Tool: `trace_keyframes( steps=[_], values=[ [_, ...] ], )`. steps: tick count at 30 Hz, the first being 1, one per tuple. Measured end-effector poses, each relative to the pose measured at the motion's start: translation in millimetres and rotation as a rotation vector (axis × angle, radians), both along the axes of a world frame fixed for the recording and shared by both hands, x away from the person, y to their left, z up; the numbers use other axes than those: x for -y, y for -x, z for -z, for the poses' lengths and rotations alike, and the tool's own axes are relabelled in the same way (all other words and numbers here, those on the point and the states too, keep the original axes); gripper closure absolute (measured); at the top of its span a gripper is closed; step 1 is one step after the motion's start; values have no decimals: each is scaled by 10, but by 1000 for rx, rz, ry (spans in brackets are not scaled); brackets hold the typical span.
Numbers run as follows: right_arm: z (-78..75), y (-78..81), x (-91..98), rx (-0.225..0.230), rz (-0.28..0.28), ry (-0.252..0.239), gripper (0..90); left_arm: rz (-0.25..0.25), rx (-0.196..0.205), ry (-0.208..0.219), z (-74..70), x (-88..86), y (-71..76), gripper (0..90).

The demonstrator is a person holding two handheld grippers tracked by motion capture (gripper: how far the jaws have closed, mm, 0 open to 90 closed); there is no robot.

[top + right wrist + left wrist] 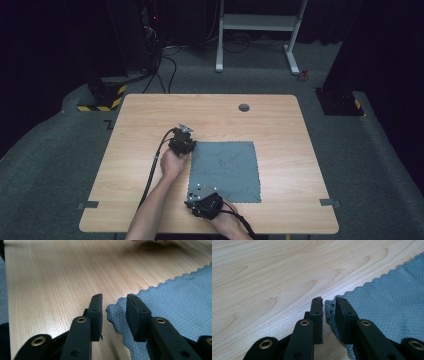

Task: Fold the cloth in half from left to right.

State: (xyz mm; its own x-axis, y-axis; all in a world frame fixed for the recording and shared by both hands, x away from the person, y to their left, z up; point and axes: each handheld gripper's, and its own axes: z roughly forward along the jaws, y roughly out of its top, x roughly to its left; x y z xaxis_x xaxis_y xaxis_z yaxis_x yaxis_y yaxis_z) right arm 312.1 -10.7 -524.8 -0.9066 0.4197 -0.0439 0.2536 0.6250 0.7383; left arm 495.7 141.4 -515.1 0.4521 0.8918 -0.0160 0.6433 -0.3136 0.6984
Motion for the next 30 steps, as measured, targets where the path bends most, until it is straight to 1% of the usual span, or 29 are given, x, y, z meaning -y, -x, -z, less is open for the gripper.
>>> trace_keyframes(
  steps=[2, 7, 9, 12, 18, 19, 21, 22, 23, 25, 26, 27, 29, 30],
  values=[
    [-4, 4, -2, -2, 12, 5, 707, 1, 1, 3, 2, 2, -1, 775],
    [-7, -2, 6, 5, 27, 10, 790, 2, -2, 6, 1, 31, -25, 838],
    [-1, 4, 14, 15, 31, 8, 822, 12, -6, -2, -5, 39, -31, 860],
    [-1, 5, 16, 34, 41, 19, 881, 18, -14, 10, -5, 28, -41, 879],
    [-2, 12, 13, 44, 47, 24, 900, 6, -44, 75, 1, -31, -77, 895],
    [-2, 10, 14, 44, 47, 21, 900, 7, -47, 80, 0, -41, -80, 895],
    [-5, 12, 22, 29, 51, 14, 900, 8, -45, 86, -8, -54, -82, 896],
    [-7, 12, 27, 28, 50, 14, 900, 8, -48, 97, -16, -59, -80, 896],
    [-11, 10, 33, 32, 48, 11, 900, 8, -43, 97, -26, -65, -80, 897],
    [-32, 6, 45, 29, 48, 3, 900, 8, -39, 111, -48, -70, -75, 897],
    [-44, 7, 48, 25, 51, -5, 900, 10, -34, 110, -60, -82, -77, 897],
    [-60, 4, 53, 29, 49, -8, 900, 8, -36, 121, -69, -87, -75, 897],
    [-90, 9, 54, 33, 49, -13, 900, 9, -33, 127, -88, -112, -81, 897],
    [-104, 11, 54, 35, 48, -14, 900, 6, -34, 139, -96, -117, -80, 897]
  ],
)
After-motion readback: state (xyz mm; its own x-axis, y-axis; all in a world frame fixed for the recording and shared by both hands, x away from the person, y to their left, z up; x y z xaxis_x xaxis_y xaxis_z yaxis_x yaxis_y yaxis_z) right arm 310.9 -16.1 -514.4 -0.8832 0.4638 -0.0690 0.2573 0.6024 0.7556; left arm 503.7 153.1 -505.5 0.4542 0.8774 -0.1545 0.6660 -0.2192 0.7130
